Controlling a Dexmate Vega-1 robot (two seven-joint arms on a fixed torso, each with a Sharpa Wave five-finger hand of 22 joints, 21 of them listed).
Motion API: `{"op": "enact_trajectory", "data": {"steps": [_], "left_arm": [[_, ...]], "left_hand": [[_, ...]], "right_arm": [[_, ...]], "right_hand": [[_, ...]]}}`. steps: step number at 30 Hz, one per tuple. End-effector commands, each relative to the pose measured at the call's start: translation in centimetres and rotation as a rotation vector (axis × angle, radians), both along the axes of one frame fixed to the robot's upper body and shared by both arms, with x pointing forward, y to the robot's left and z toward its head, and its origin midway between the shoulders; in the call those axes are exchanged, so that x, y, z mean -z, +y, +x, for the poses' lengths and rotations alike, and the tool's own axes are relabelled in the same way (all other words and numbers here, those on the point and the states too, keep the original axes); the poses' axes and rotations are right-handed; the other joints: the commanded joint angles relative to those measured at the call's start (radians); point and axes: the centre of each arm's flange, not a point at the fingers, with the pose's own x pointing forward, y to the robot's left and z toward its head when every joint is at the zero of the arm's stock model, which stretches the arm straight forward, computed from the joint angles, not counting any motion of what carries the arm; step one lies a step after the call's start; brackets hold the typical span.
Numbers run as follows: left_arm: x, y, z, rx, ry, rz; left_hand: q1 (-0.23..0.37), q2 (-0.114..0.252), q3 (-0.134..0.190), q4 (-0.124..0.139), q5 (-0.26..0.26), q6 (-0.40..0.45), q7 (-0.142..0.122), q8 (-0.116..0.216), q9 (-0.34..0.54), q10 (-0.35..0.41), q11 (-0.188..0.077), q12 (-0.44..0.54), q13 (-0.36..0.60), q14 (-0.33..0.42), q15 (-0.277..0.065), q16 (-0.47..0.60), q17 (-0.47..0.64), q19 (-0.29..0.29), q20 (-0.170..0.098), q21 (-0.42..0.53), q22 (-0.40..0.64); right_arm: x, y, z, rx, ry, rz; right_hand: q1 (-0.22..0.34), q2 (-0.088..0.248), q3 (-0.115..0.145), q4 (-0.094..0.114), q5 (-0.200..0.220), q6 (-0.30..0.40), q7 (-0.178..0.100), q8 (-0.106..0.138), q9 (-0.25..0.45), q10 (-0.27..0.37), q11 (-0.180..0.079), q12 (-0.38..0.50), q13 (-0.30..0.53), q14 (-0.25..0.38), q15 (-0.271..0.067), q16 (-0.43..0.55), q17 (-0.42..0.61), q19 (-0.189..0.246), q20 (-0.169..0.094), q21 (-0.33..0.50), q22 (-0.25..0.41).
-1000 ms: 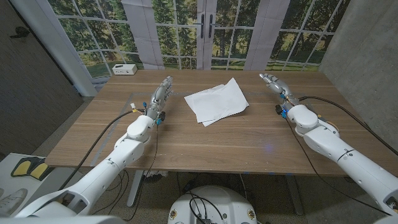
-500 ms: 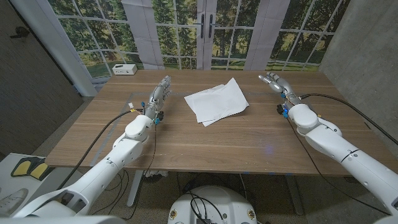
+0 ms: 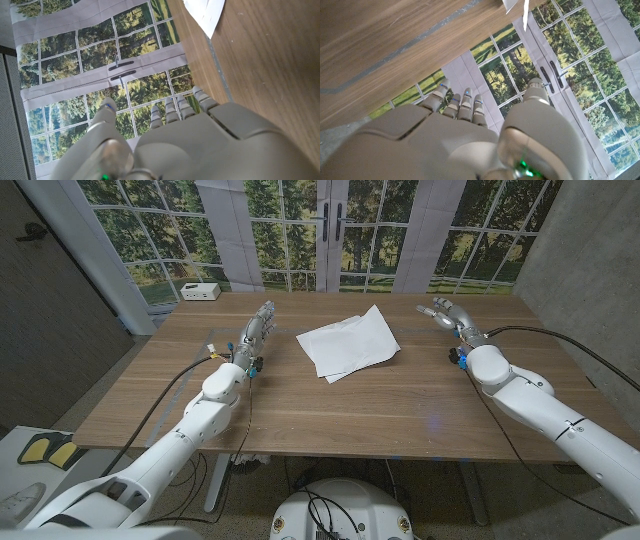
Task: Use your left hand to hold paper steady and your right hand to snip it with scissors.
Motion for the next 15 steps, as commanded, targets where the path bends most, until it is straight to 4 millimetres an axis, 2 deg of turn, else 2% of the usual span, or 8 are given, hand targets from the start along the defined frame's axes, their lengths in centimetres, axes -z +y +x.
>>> {"op": "enact_trajectory", "data": {"steps": [1, 15], "left_arm": [[-0.3, 1.4, 0.5, -0.021, 0.014, 0.026], [-0.1, 1.3, -0.9, -0.02, 0.015, 0.032]], "left_hand": [[0.004, -0.006, 0.001, -0.003, 0.0, 0.005, -0.002, 0.0, 0.005, 0.002, 0.001, 0.004, 0.005, 0.005, -0.034, 0.001, 0.004, 0.003, -0.001, 0.004, 0.002], [0.006, -0.008, 0.0, -0.001, 0.0, 0.003, -0.002, -0.001, 0.005, 0.0, 0.002, 0.002, 0.005, 0.005, -0.032, 0.001, 0.004, 0.001, -0.002, 0.003, 0.002]], "right_arm": [[0.4, -0.6, -0.7, 0.11, 0.015, -0.038], [0.4, -0.9, -1.8, 0.165, 0.033, -0.114]], "right_hand": [[0.018, -0.002, 0.006, -0.006, -0.002, 0.009, -0.002, 0.003, 0.005, 0.011, -0.005, 0.009, 0.003, 0.01, -0.018, 0.005, 0.003, 0.015, 0.0, 0.007, 0.005], [0.035, -0.005, 0.012, -0.006, -0.004, 0.026, 0.002, 0.006, 0.005, 0.052, -0.008, 0.019, 0.006, 0.035, -0.02, 0.01, 0.003, 0.038, 0.005, 0.009, 0.006]]}}
